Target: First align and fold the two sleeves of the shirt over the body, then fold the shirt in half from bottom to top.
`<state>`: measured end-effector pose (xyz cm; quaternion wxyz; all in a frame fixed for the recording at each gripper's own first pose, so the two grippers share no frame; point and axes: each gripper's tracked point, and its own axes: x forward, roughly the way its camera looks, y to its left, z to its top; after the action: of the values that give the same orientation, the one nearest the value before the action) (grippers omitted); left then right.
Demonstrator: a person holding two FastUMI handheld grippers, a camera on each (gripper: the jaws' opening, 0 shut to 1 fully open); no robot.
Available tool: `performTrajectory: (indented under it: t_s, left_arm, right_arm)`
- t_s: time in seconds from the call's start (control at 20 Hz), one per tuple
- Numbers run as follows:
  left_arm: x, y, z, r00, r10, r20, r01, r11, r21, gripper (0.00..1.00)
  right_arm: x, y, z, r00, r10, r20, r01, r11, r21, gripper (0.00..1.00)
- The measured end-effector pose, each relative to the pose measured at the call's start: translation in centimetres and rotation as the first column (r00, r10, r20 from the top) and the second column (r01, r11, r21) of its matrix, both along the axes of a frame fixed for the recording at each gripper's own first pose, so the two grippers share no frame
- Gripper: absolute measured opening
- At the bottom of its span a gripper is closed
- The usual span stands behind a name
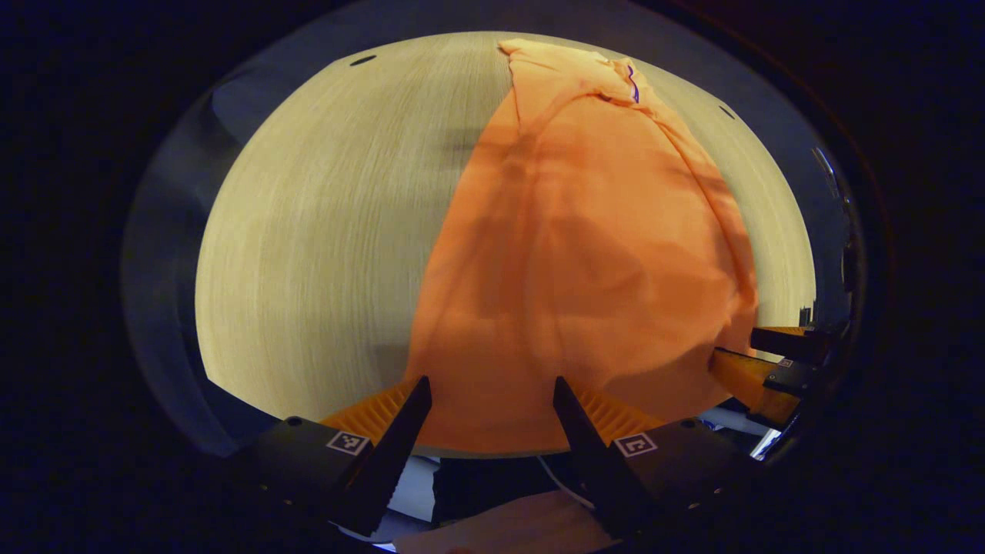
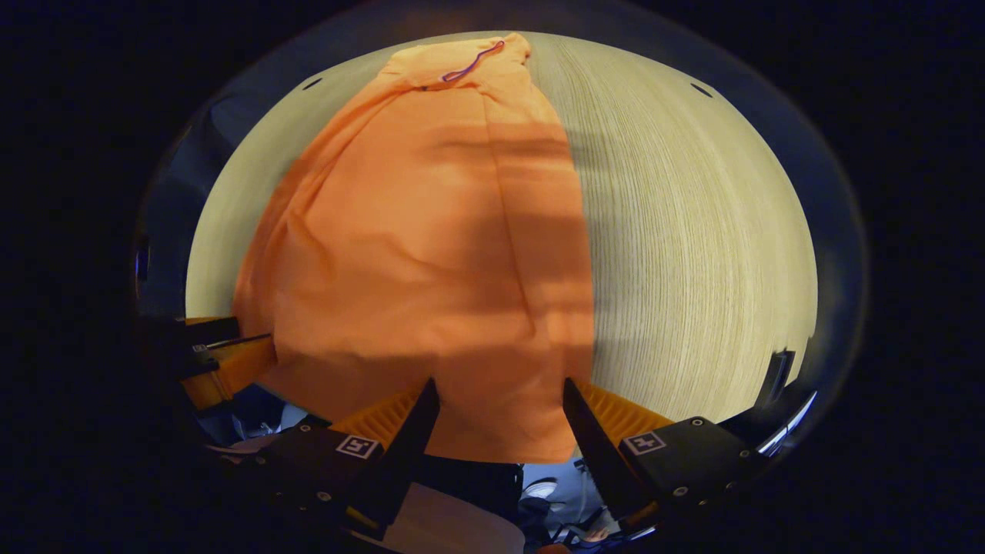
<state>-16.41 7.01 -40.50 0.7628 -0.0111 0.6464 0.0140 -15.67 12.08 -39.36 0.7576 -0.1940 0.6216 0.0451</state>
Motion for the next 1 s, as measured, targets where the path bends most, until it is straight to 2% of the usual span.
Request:
performTrajectory:
  t_s: [0.1, 0.4, 0.5, 0.55, 0.6, 0.65, 0.7, 0.75, 1.0]
  left_arm:
    - [0.3, -0.4, 0.1, 1.0, -0.015, 0.006, 0.015, 1.0, 0.011, 0.98]
    - [0.2, -0.4, -0.2, 1.0, -0.001, -0.011, 0.001, 1.0, 0.006, 0.98]
    - [0.5, -0.7, -0.1, 1.0, 0.0, -0.006, 0.0, 1.0, -0.003, 0.89]
    - [0.6, -1.1, -0.1, 1.0, -0.016, 0.002, 0.016, 1.0, -0.016, 0.74]
    - [0.9, -1.9, -0.2, 0.999, -0.026, 0.026, 0.027, 0.998, -0.052, 0.64]
    - [1.1, -2.0, 0.0, 0.999, -0.023, 0.032, 0.025, 0.997, -0.068, 0.35]
    - [1.4, -2.3, -0.4, 0.998, -0.027, 0.053, 0.031, 0.996, -0.087, 0.05]
    - [1.6, -2.4, -0.1, 0.997, -0.022, 0.076, 0.03, 0.994, -0.107, 0.04]
    - [2.5, -1.9, 1.2, 0.993, -0.043, 0.109, 0.052, 0.995, -0.083, 0.01]
  right_arm:
    - [0.0, 0.3, -0.1, 0.999, 0.047, -0.01, -0.047, 0.999, -0.012, 0.96]
    - [0.0, -0.2, 0.0, 1.0, 0.021, -0.018, -0.022, 1.0, -0.011, 0.96]
    - [0.2, -0.5, 0.1, 1.0, 0.012, -0.005, -0.012, 1.0, -0.002, 0.61]
    - [0.4, -0.8, 0.2, 1.0, 0.021, -0.001, -0.021, 1.0, 0.006, 0.4]
    - [0.3, -0.4, 0.1, 1.0, 0.009, 0.005, -0.009, 0.999, 0.052, 0.36]
    - [-0.1, 0.2, -0.1, 1.0, 0.019, -0.01, -0.018, 0.995, 0.093, 0.08]
    - [0.1, 0.1, 0.1, 1.0, 0.021, -0.001, -0.021, 0.994, 0.109, 0.08]
    - [0.1, 0.2, 0.3, 1.0, 0.009, 0.006, -0.01, 0.993, 0.116, 0.0]
    - [0.9, 0.4, 0.9, 1.0, 0.023, 0.02, -0.025, 0.992, 0.122, 0.0]
